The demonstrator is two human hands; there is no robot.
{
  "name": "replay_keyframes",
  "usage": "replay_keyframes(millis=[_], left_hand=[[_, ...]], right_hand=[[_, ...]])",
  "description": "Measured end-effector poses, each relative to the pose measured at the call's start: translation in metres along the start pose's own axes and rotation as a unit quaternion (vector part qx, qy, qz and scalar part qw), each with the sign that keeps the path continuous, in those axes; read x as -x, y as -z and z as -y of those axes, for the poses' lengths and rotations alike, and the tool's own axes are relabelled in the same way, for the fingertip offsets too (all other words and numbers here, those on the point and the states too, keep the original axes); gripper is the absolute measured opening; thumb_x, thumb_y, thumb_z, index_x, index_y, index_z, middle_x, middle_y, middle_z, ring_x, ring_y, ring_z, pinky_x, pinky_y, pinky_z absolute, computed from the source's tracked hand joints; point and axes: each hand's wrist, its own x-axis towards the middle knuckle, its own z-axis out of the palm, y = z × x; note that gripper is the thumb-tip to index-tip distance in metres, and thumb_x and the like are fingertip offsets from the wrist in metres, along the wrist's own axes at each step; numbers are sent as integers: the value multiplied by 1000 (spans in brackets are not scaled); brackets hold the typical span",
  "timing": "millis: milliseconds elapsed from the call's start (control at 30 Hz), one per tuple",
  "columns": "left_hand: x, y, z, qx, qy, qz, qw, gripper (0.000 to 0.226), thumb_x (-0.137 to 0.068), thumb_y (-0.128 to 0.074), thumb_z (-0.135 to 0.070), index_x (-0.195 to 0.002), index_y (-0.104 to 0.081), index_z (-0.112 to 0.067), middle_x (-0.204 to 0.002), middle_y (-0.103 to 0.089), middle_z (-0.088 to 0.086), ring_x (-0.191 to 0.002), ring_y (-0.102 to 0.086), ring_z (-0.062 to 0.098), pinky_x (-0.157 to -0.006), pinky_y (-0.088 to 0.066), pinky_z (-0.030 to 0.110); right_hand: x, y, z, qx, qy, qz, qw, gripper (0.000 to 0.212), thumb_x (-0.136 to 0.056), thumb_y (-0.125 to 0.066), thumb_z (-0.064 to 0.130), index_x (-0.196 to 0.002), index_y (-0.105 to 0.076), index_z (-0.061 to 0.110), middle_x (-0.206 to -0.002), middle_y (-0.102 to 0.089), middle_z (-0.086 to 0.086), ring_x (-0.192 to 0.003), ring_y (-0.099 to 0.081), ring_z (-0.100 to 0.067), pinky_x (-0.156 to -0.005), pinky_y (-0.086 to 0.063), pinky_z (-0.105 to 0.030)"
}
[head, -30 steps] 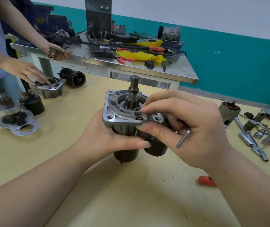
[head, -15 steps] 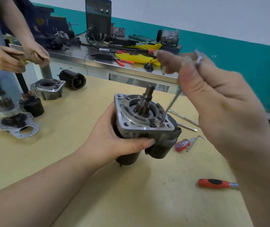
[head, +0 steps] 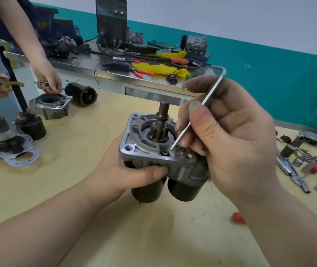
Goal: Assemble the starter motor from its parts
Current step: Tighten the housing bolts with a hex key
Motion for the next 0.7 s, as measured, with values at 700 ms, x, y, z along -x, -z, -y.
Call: replay_keyframes(millis=[700], left_hand=[[0,-3,0,-24,-5,3,1000,33,-87,-79,-8,-118,-72,-4,-122,-77,3,-119,-72,25,-102,-55,33]], right_hand=[[-4,-3,2,103,35,51,993,25,-103,-52,0,-123,-62,10,-85,-68,-8,-67,-61,-19,-65,-52,-23]])
